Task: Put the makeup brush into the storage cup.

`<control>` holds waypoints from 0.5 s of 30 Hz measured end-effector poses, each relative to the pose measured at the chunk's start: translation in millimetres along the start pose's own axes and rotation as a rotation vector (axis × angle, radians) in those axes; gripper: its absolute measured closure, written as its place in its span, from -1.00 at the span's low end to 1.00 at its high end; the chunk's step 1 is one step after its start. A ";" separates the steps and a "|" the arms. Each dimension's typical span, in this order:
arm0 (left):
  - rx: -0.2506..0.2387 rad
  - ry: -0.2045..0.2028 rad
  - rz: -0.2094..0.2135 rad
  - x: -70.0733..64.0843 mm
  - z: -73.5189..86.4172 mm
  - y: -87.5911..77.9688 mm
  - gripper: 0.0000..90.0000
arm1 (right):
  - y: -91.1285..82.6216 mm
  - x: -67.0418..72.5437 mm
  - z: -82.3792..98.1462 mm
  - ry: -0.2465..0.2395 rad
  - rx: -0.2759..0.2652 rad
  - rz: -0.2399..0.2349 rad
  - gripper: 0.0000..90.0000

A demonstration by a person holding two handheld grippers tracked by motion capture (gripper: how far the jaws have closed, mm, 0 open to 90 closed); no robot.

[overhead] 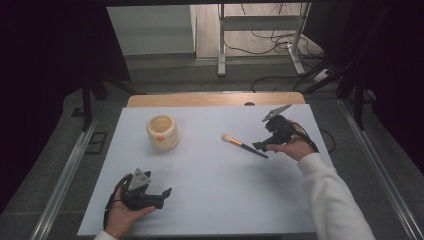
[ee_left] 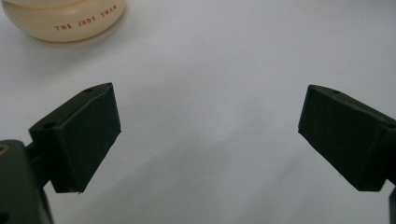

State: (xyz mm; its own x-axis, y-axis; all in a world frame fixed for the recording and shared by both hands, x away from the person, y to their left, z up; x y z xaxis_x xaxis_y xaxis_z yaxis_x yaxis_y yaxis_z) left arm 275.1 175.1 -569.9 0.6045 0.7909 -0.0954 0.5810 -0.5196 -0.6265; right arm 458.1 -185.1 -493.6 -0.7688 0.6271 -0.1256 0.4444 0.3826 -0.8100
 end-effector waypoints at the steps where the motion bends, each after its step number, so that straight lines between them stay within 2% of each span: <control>1: 0.000 0.000 0.000 -0.1 0.0 0.2 -0.86 | 2.0 0.4 -1.2 -0.006 0.006 0.000 -0.76; 15: 0.004 0.004 0.006 -0.8 0.6 0.9 -0.85 | 24.1 3.9 -17.7 -0.013 0.059 -0.022 -0.73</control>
State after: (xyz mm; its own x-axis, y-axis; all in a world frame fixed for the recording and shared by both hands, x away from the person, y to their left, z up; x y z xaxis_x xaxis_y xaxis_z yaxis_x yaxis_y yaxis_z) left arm 274.8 174.2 -570.8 0.6101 0.7865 -0.0955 0.5754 -0.5228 -0.6290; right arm 473.9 -161.5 -503.4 -0.7840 0.6101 -0.1144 0.3997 0.3552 -0.8450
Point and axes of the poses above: each handheld gripper's, and its own axes: y roughly forward along the jaws, z roughly out of its underside, x roughly to its left, the point moved 7 cm from there along y, roughly forward along the jaws, and after that the axes turned 5 degrees about z, right-handed, at the moved point
